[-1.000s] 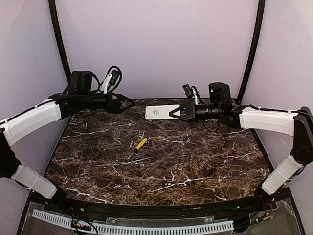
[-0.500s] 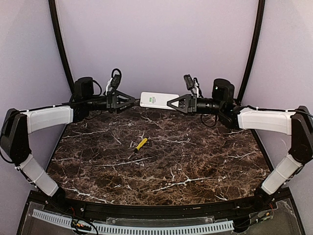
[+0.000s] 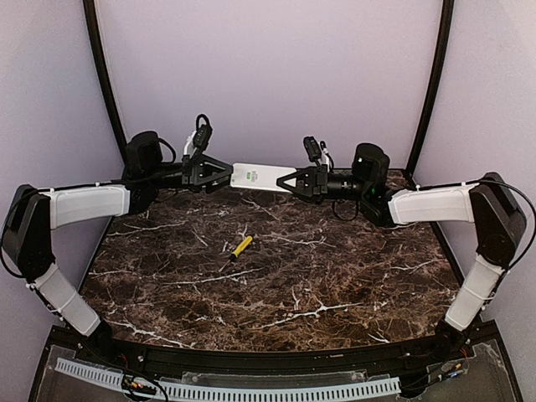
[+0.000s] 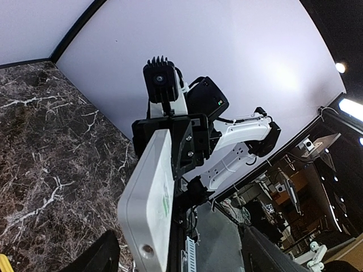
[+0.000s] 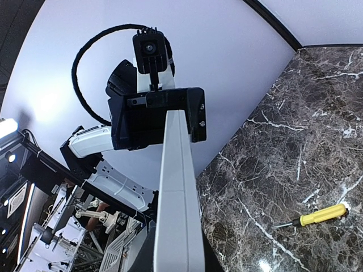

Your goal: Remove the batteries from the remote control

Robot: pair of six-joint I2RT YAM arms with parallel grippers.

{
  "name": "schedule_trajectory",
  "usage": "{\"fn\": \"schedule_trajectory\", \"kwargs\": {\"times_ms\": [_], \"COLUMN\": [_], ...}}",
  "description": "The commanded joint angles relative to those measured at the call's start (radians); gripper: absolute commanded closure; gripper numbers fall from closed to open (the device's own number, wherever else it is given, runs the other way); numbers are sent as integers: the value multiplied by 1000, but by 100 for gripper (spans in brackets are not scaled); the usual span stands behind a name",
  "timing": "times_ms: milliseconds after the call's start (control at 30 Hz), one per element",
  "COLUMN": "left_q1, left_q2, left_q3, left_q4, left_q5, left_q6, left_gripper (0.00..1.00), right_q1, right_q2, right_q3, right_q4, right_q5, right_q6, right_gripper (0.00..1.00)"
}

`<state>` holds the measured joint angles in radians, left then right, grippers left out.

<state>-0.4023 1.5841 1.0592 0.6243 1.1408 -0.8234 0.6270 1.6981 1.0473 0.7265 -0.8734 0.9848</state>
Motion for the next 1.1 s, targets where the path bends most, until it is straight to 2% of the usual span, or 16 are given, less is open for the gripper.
{"fn": "schedule_trajectory", "kwargs": {"times_ms": [0, 167, 800, 1067], "left_q1": [-36, -41, -53, -56], "left_q2": [16, 28, 54, 53], "left_q3": [-7, -9, -9, 0], "left_q4": [16, 7, 12, -26], "left_q5": [17, -11, -31, -36], "left_q6": [2, 2, -15, 8], "left_gripper": [26, 28, 48, 67], "right_q1": [18, 28, 71, 74], "right_q2": [39, 76, 123, 135], "right_q3": [40, 53, 109, 121], "right_q4": [147, 190, 163, 159], "right_q5": [-24, -39, -21, -13], "right_q6": [61, 95, 62, 54], "right_gripper": [100, 100, 100, 100]}}
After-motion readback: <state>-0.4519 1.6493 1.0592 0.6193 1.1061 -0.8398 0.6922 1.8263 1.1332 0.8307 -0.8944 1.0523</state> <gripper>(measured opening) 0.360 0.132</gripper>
